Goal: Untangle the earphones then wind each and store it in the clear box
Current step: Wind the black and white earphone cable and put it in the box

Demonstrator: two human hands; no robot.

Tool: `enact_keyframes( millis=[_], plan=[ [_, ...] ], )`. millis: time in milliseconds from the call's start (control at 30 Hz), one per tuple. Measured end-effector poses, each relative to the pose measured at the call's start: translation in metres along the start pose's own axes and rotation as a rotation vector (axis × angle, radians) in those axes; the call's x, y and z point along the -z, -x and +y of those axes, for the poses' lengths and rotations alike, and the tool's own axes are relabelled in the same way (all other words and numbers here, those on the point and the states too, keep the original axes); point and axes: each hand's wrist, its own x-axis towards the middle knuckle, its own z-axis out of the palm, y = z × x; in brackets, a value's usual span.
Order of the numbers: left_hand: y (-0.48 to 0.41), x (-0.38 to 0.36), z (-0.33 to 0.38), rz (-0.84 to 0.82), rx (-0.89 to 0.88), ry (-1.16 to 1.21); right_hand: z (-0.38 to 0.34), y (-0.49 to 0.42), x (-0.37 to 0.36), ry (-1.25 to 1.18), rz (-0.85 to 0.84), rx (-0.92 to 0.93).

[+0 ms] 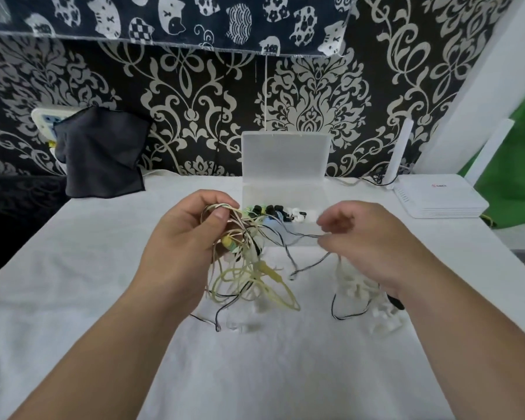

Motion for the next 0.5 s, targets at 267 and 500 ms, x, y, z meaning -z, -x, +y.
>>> enact_keyframes(
  millis=[267, 500],
  plan=[
    [0.001, -0.001, 0.001, -0.057, 0.023, 0.038, -0.02, 0.012, -0.025, -0.114, -0.022, 0.335],
    [0.004, 0.007, -0.005, -0.083, -0.276, -0.59, -0.029, 0.011, -0.03, -0.189, -0.06, 0.309]
  ],
)
